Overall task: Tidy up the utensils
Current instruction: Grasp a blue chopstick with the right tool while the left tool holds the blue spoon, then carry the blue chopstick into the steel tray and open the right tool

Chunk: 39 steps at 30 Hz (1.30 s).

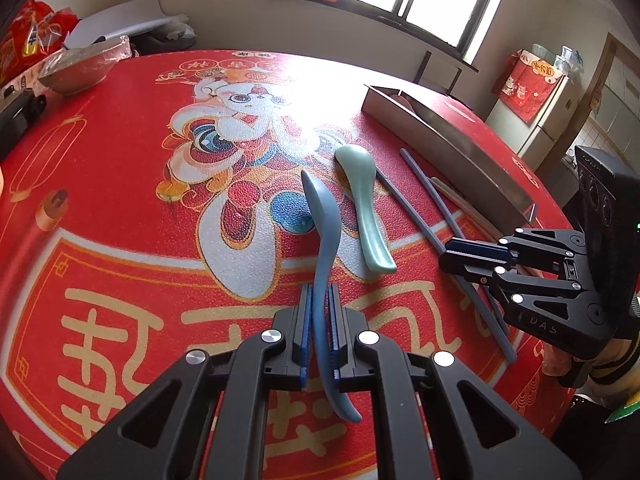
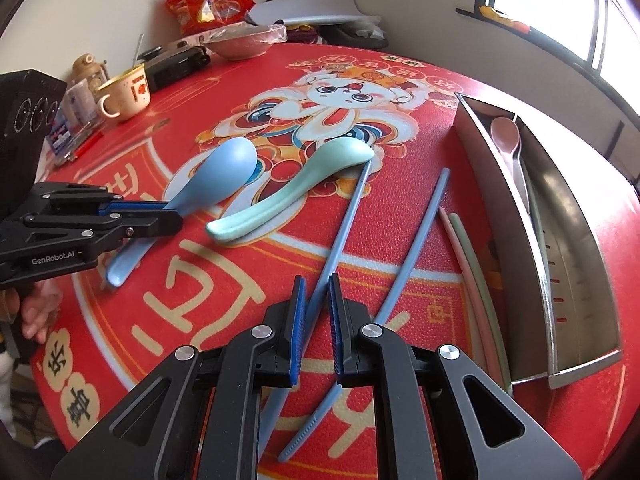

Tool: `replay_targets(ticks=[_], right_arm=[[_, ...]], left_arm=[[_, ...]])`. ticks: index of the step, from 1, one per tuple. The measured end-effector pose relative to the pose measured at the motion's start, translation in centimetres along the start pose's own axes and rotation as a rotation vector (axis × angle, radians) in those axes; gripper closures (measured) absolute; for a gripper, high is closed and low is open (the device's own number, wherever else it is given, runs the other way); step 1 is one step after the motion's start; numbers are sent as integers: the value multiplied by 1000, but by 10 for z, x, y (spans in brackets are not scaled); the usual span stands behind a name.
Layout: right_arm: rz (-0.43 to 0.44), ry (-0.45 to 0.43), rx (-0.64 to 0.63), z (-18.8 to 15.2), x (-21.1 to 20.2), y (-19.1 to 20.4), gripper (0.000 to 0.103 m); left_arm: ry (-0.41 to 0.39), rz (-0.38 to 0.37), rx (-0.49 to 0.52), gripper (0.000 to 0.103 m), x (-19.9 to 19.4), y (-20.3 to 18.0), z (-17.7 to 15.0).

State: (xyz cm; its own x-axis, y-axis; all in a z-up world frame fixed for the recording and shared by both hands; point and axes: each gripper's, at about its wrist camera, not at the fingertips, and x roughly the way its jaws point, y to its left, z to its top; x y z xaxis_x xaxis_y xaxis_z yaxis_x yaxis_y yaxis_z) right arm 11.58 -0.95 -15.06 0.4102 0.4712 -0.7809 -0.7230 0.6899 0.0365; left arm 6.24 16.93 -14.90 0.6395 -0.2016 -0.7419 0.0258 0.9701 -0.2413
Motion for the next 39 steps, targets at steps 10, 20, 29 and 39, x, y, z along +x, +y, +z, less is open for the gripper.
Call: replay_targets(ticks=[10,20,29,39], right_arm=[[-17,-8,17,0,-1,-4,95],[27,-59,127,-2,-9,-27,97],[31,-118,236,-6,-19,-47,97],[65,-180,286,-9,-30,-56,97]], left_arm=[[-1,-9,-10,95,0,2,1],[-1,-8,-11,95,0,3,1],[-1,-4,-9,95,0,3,1],[-2,18,1,95,1,-1,1]])
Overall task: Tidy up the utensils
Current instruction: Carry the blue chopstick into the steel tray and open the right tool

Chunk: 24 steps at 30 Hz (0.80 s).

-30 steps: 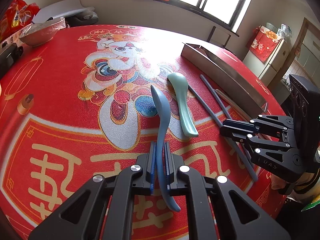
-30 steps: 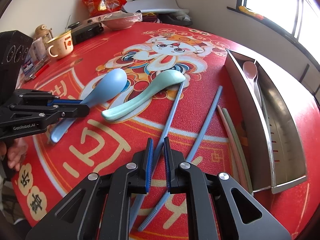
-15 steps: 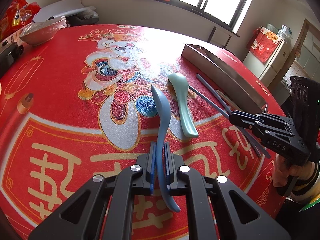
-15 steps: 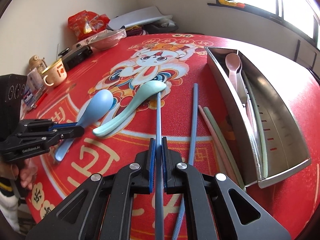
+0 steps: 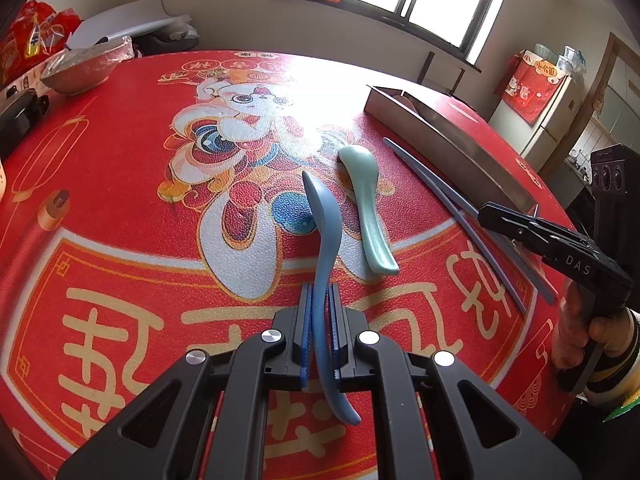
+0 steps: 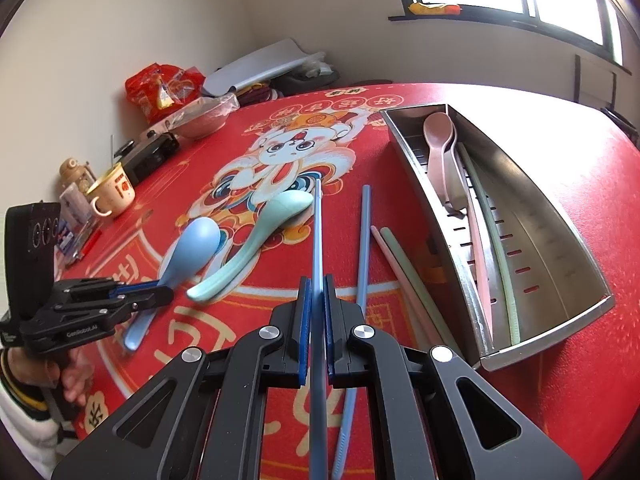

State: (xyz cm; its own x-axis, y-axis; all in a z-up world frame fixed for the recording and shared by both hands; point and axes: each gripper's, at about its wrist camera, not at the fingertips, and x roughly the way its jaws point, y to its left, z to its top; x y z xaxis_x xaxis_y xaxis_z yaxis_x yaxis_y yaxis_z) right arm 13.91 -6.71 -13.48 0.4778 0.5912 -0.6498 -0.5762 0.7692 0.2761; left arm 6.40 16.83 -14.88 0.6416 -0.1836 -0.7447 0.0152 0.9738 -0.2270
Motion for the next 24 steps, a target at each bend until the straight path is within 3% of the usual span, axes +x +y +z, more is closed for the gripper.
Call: replay_targets(ticks=[16,24], right_arm=[[42,-48,35,0,-11,-10,97],[103,-70,132,15,-26,-32,97]], left_arm=[[-70,39,-30,96,-14,4,-1],[-82,40,-50,96,-17,8,-1]])
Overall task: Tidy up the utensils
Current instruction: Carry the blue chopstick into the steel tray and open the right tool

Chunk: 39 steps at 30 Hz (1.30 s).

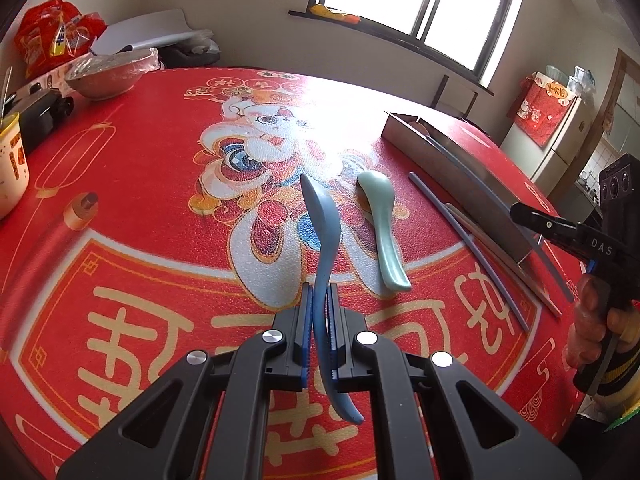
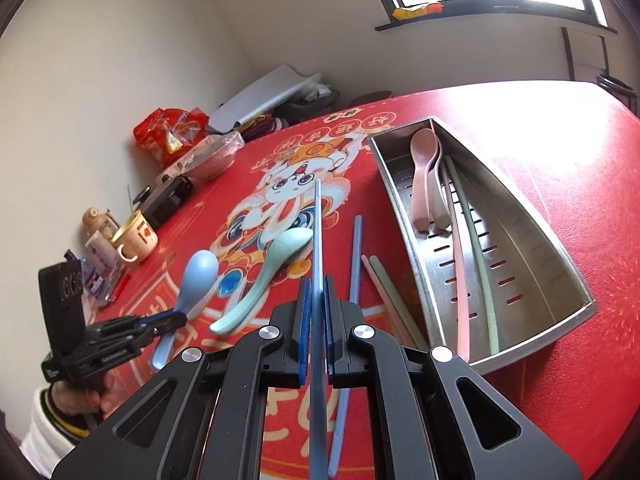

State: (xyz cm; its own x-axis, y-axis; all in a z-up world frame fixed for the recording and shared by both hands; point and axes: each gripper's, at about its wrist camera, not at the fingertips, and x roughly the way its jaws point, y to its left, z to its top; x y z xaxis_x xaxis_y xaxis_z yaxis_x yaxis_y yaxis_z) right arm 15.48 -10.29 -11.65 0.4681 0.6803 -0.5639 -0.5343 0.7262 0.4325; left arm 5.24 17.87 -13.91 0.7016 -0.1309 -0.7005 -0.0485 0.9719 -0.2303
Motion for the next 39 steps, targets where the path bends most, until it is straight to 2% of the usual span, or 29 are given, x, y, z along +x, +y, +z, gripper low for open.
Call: replay_targets(ticks=[9,14,19,35,39], right_arm=[[-121,-37,8,49,-12,-29,97],[-215,17,41,67,7,-54,97],[-278,62,73,68,24,-69,97],[-317,143,52,76,56,-72,97],[-290,146,48,72,54,-74,95]], left_arm=[[-11,-12,-24,96,-2,4,-1],[-16,-17,-26,96,-3,5,-1],[-23,-25,-36,96,-5,7,-1],[-28,-27,-45,96,-6,9,0],[-26,-21,-44,96,-5,8,0]])
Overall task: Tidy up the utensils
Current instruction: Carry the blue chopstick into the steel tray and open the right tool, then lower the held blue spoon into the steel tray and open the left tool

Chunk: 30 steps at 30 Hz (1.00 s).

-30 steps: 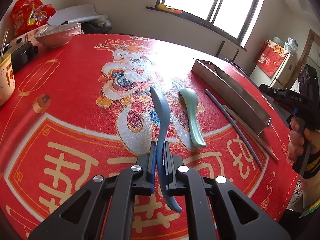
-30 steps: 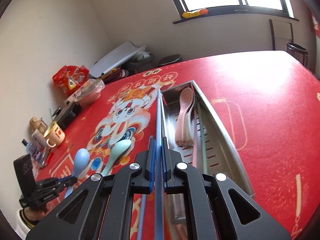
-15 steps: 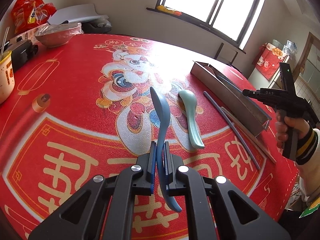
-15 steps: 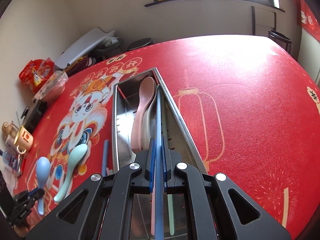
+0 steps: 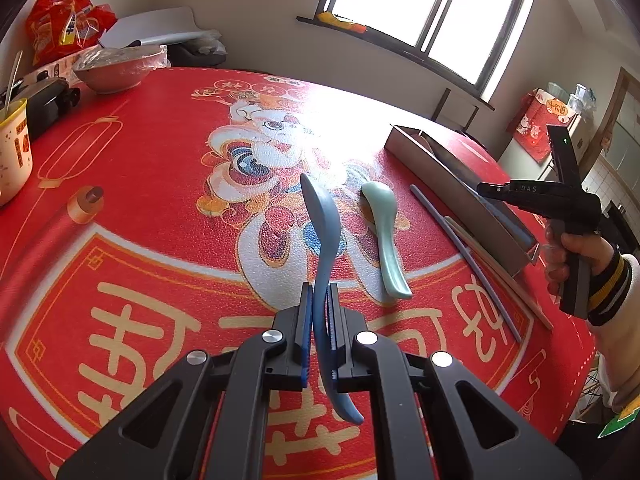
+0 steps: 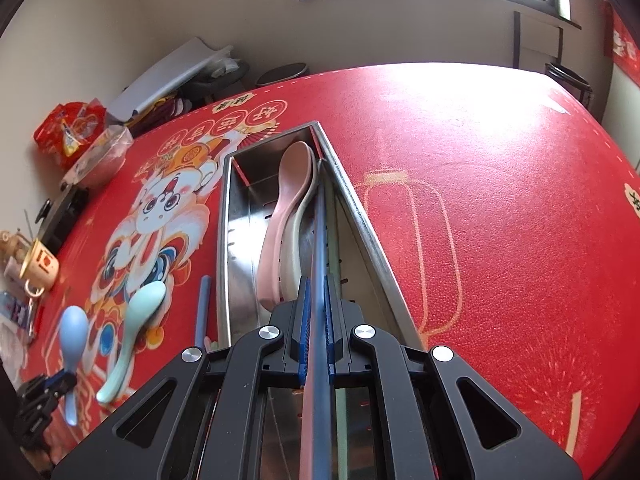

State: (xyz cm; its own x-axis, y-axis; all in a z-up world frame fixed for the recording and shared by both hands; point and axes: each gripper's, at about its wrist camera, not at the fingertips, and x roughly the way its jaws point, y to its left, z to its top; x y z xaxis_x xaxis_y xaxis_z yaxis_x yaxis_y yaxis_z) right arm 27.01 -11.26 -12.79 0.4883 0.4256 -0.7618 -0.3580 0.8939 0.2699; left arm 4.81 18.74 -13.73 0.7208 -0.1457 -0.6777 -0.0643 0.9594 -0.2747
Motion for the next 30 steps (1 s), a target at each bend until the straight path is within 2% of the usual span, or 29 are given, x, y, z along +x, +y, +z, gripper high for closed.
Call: replay_targets(ticks=[5,15,17,19,21,23,30], right_arm=[[32,-26,18,-7,-8,-7,95],[47,-154,-15,-32,-44,-18,94],[42,-169,-17,-35,-48,-23,84],[52,-196,-12,-36,-54,-29,54],[58,-220,-21,-36,-60,-33,53],[66,-233,-20,-35,-64,-38,44],[96,-268,2,-29,-71,-49,30]], left_arm=[[2,10,5,96,1,-2,0],[-2,41,14,96,0,-5,2],[9,55,-4,96,2,-2,4],[16,69,-6,96,2,-2,6],[20,86,4,96,3,-4,10],[23,98,7,96,4,-8,15],[9,109,28,96,5,-29,30]])
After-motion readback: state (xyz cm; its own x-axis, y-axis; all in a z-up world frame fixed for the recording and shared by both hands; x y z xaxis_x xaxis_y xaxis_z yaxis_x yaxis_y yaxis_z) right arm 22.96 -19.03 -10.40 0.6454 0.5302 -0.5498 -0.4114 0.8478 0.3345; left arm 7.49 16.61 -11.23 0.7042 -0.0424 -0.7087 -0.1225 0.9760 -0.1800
